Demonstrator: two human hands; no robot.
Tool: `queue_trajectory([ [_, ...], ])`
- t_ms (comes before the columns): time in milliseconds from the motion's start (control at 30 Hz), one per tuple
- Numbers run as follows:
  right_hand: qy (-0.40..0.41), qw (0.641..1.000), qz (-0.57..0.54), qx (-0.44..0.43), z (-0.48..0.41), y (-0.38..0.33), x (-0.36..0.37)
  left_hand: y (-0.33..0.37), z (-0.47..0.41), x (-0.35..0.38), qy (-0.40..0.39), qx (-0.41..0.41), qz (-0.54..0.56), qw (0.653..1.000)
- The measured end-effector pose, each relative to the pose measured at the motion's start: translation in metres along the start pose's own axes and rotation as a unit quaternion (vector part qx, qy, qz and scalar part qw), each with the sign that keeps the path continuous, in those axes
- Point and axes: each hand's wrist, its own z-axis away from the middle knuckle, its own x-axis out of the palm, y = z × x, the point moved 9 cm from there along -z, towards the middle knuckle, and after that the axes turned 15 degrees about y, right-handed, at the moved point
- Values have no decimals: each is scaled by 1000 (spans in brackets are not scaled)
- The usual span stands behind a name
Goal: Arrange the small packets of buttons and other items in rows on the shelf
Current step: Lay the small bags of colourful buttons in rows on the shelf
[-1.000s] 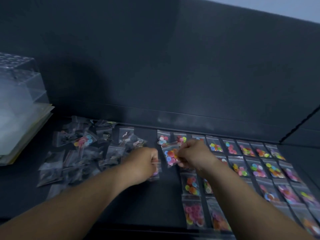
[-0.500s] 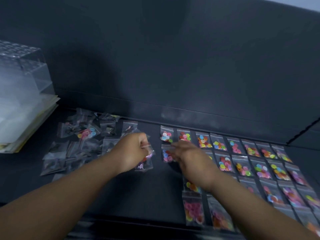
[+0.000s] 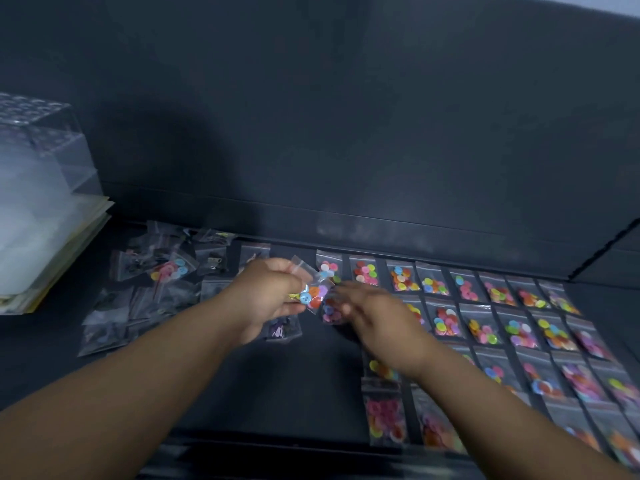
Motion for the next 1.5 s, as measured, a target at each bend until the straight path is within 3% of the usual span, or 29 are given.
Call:
queue_trajectory([
  [33, 34, 994, -81, 72, -5, 4, -11, 1, 2, 2, -11, 6, -10, 1000],
  [100, 52, 944, -259, 196, -10, 8, -17, 4, 6, 7, -32, 26, -46, 998],
  [167, 30, 911, -335, 236, -13, 2, -15, 7, 10, 12, -46, 51, -85, 994],
  [267, 1, 909, -347, 230, -10, -4, -13, 11, 14, 17, -45, 85, -117, 989],
  [400, -53, 926, -276, 252, 8, 6, -5, 3, 19, 26, -45, 107, -139, 983],
  [533, 10, 933, -239, 268, 15, 31, -14, -22, 24, 35, -62, 140, -228, 962],
  [633, 25, 962, -159, 222, 17, 38, -23, -21, 29, 31, -14, 233, -341, 911],
  [733, 17, 993, -44, 106, 21, 29, -27, -3, 47, 32, 26, 368, -393, 842],
  [800, 15, 999, 14, 33, 24, 21, -27, -1, 58, 39, 2, 431, -411, 803],
  [900, 15, 999, 38, -1, 24, 19, -25, -16, 61, 49, -62, 448, -451, 769],
  [1167, -21, 998, 54, -10, 23, 23, -20, -31, 59, 60, -109, 455, -463, 753],
  [1400, -41, 994, 70, -70, 15, 10, -7, -11, 42, 49, -30, 470, -432, 770],
  [1500, -82, 985, 116, -93, 14, 10, 7, -16, 27, 55, -55, 441, -494, 747],
])
